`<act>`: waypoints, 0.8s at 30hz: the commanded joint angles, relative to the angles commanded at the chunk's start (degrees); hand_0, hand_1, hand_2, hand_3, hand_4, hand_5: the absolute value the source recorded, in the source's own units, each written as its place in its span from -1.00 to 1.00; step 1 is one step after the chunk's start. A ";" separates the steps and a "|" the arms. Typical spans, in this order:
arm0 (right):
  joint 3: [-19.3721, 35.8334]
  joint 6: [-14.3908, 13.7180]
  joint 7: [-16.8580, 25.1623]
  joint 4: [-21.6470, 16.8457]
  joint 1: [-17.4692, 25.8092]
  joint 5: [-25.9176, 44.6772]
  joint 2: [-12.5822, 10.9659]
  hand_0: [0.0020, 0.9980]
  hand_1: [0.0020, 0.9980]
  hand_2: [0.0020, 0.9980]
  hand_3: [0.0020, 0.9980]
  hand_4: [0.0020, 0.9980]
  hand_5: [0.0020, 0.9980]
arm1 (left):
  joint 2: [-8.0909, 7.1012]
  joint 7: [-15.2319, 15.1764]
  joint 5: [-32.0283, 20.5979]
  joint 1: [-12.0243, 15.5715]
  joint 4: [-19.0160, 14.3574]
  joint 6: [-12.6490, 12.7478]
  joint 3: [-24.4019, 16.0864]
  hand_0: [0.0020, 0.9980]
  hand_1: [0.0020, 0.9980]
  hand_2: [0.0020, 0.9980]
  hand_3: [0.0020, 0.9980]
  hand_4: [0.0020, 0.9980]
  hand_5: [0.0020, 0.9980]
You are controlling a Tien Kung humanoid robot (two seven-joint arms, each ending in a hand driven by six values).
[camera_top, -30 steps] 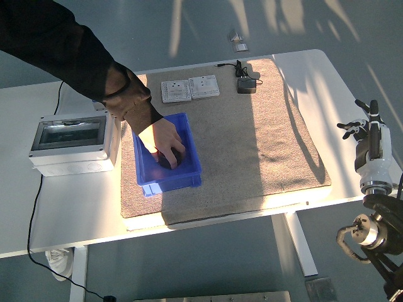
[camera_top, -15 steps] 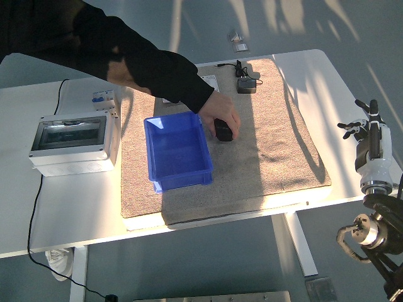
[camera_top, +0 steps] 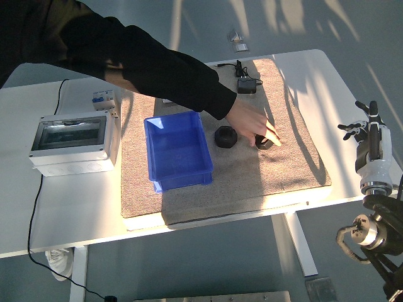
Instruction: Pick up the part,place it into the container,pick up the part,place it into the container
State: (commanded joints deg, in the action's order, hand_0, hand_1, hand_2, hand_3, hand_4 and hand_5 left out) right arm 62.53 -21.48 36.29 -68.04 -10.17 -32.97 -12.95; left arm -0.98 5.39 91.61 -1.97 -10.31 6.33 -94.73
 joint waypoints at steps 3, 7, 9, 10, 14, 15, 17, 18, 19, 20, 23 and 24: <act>0.05 -0.05 -0.03 0.03 0.02 -0.07 0.04 0.08 -0.64 -0.50 0.37 0.99 0.67 | 0.02 0.00 0.03 0.00 0.00 0.01 -0.04 0.35 0.32 0.29 0.51 0.52 0.59; 0.12 -0.33 -0.14 0.00 0.03 -0.67 0.06 0.08 -0.64 -0.50 0.36 0.99 0.66 | 0.04 0.01 0.09 0.00 0.00 0.00 -0.09 0.35 0.32 0.30 0.51 0.52 0.59; 0.21 -1.23 -0.50 -0.15 -0.04 -2.42 0.08 0.08 -0.64 -0.50 0.36 0.99 0.66 | 0.05 0.02 0.09 -0.01 0.00 0.00 -0.10 0.35 0.32 0.30 0.51 0.52 0.59; 0.25 -1.71 -0.77 -0.22 -0.09 -3.25 0.10 0.08 -0.64 -0.50 0.36 0.99 0.66 | 0.05 0.03 0.10 -0.01 0.00 0.00 -0.11 0.35 0.32 0.30 0.51 0.52 0.59; 0.55 -4.40 -3.32 -0.61 -0.58 -8.58 0.08 0.10 -0.61 -0.44 0.37 0.98 0.58 | 0.04 0.07 0.19 -0.02 0.00 -0.01 -0.17 0.35 0.32 0.29 0.51 0.52 0.59; 0.68 -5.02 -4.21 -0.73 -0.73 -9.94 0.07 0.10 -0.61 -0.44 0.37 0.98 0.58 | 0.04 0.08 0.21 -0.02 0.00 -0.01 -0.18 0.35 0.32 0.29 0.51 0.52 0.59; 0.99 -6.24 -6.10 -1.02 -1.01 -12.79 0.06 0.10 -0.61 -0.44 0.37 0.98 0.58 | 0.03 0.10 0.21 -0.02 0.00 -0.01 -0.18 0.35 0.32 0.29 0.51 0.52 0.59; 1.19 -6.84 -7.22 -1.22 -1.21 -14.67 0.04 0.10 -0.61 -0.44 0.37 0.98 0.58 | 0.03 0.11 0.17 -0.01 0.00 0.00 -0.17 0.35 0.32 0.29 0.51 0.52 0.59; 1.35 -7.44 -8.56 -1.43 -1.46 -16.82 0.01 0.17 -0.49 -0.20 0.44 0.90 0.16 | 0.04 0.12 0.10 0.00 0.00 0.01 -0.14 0.35 0.32 0.29 0.51 0.52 0.59; 1.45 -7.92 -9.96 -1.63 -1.74 -19.03 -0.01 0.17 -0.49 -0.20 0.44 0.90 0.16 | 0.04 0.12 0.06 0.00 0.00 0.02 -0.12 0.35 0.32 0.29 0.51 0.52 0.59; 1.51 -8.14 -14.31 -2.34 -3.07 -25.08 -0.16 0.17 -0.49 -0.20 0.44 0.90 0.16 | 0.03 0.14 0.11 0.00 0.00 0.01 -0.15 0.35 0.32 0.29 0.51 0.52 0.59; 1.49 -7.85 -16.15 -2.63 -3.74 -27.34 -0.23 0.17 -0.49 -0.20 0.44 0.90 0.16 | 0.03 0.14 0.12 0.00 0.00 0.01 -0.16 0.35 0.32 0.29 0.51 0.52 0.59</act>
State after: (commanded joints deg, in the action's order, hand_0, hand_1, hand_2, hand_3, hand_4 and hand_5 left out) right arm 64.02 -29.33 20.14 -70.67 -13.91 -60.31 -13.19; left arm -0.94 5.53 91.72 -1.97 -10.31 6.33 -94.88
